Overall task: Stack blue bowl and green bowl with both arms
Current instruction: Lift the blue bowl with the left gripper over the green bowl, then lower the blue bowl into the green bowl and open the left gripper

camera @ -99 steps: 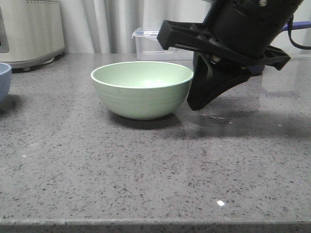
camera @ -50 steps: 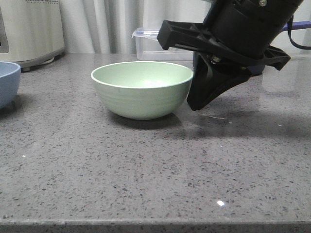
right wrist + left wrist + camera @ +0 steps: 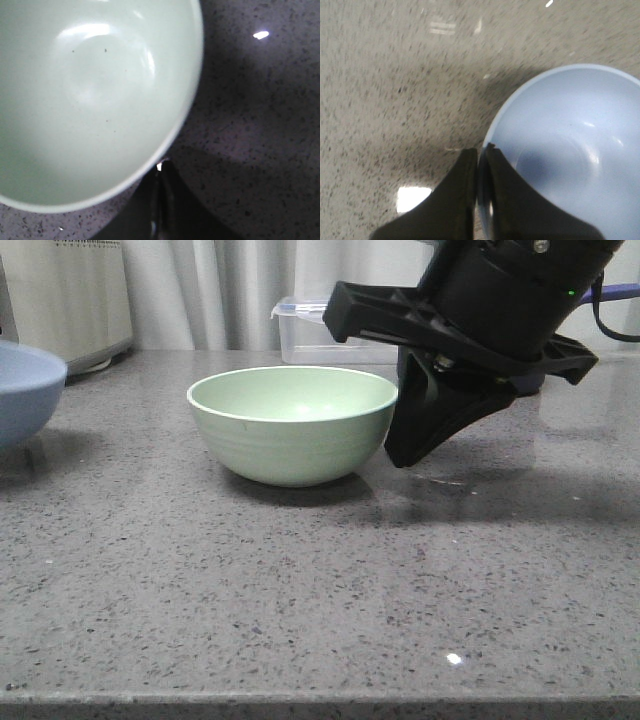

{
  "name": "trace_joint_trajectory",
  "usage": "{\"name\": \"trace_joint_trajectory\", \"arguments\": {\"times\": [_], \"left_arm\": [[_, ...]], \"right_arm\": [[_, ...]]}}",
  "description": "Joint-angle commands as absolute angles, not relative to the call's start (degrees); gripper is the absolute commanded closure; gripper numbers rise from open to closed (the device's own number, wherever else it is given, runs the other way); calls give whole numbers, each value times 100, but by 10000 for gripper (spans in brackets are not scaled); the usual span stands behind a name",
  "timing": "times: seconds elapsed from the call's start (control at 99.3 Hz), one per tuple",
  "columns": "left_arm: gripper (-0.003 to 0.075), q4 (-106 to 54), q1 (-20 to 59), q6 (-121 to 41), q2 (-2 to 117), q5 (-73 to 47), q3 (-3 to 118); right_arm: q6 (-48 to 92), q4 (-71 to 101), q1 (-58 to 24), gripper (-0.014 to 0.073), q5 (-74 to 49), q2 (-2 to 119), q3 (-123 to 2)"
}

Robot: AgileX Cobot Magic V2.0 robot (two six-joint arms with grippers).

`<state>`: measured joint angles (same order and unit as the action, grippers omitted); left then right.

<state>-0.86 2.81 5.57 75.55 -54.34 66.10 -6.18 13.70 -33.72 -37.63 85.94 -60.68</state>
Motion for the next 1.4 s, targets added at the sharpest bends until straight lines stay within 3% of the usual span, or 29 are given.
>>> {"name": "trace_joint_trajectory", "arguments": {"times": [0.0,0.695,1.39], "left_arm": [[741,-230,495,514,7425,-5301,7050],[741,-940,2428,514,8496,-5311,8637],[740,-1572,2673,491,8791,-5213,8679]], "right_arm": [[-558,1436,-3370,673,-3570,8402,-6194],[-558,1436,-3370,673,-3565,8402,-6194],[-558,1436,-3370,673,-3570,8402,-6194]]}}
